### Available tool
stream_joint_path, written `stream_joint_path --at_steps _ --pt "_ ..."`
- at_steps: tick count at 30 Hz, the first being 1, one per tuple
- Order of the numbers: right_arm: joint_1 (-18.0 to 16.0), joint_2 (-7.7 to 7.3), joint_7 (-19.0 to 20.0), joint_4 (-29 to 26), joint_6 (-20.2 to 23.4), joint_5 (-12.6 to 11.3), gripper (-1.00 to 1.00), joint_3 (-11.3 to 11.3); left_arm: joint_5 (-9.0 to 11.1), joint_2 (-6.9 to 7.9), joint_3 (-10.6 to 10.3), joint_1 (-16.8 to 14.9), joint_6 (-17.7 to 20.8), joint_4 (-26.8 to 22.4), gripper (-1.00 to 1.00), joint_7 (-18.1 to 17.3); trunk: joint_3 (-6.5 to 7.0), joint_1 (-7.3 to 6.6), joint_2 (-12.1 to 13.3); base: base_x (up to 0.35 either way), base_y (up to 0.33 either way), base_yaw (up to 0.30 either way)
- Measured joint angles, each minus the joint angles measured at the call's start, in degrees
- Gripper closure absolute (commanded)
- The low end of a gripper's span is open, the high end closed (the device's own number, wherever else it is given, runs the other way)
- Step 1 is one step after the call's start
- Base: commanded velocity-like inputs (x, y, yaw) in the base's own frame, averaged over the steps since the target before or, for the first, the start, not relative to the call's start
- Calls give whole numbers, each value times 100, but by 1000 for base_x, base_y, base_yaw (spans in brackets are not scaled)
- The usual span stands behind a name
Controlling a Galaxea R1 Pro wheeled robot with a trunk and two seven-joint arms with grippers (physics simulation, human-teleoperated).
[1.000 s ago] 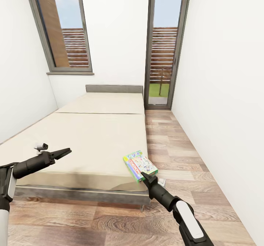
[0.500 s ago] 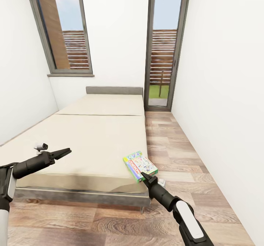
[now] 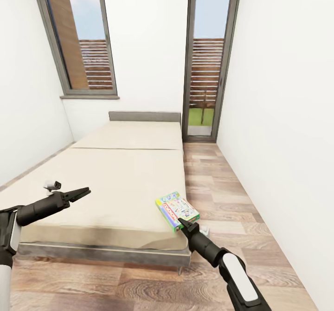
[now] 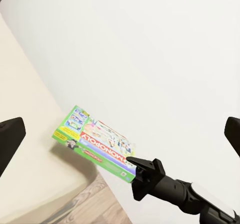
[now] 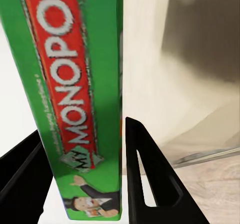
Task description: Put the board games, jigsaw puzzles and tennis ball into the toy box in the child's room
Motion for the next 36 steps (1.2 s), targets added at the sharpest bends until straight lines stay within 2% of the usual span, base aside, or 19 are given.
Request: stream_joint_path --at_steps 3,8,10,14,16,22,25,28,32,36 --pt "-2 -9 -11 -22 8 9 100 2 -7 9 -47 -3 15 -11 -100 0 54 -66 120 0 0 0" --pt "-60 -34 -28 -34 21 20 100 11 -15 34 -423 -19 61 -14 -100 1 144 -176 321 0 0 0" --pt "-88 -43 -60 -35 19 29 100 11 -20 36 -479 -26 71 -14 -100 1 180 -220 401 0 0 0" --pt "-117 -61 -251 -35 -1 51 100 -14 -22 45 -525 -49 132 -15 -100 1 251 -307 562 0 0 0" --pt "-122 -70 -380 -54 -11 50 100 -30 -20 60 -531 -61 172 -15 -100 0 252 -308 563 0 0 0" --pt "-151 -91 -520 -174 14 34 100 -15 -14 133 -545 -86 334 -37 -100 -1 342 -418 762 0 0 0" --pt "-180 -93 -642 -334 27 254 100 15 -10 231 -547 -87 417 -44 -100 -1 395 -483 882 0 0 0" --pt "-193 -94 -714 -545 47 781 100 22 -9 397 -557 -88 510 -53 -100 -1 449 -549 1003 0 0 0" --pt "-195 -91 -712 -593 187 939 100 23 -9 461 -586 -88 749 -50 -100 -2 521 -637 1163 0 0 0" --pt "-176 -85 -619 -604 392 985 100 26 -13 475 -850 -95 832 -49 -100 -2 592 -725 1324 0 0 0"
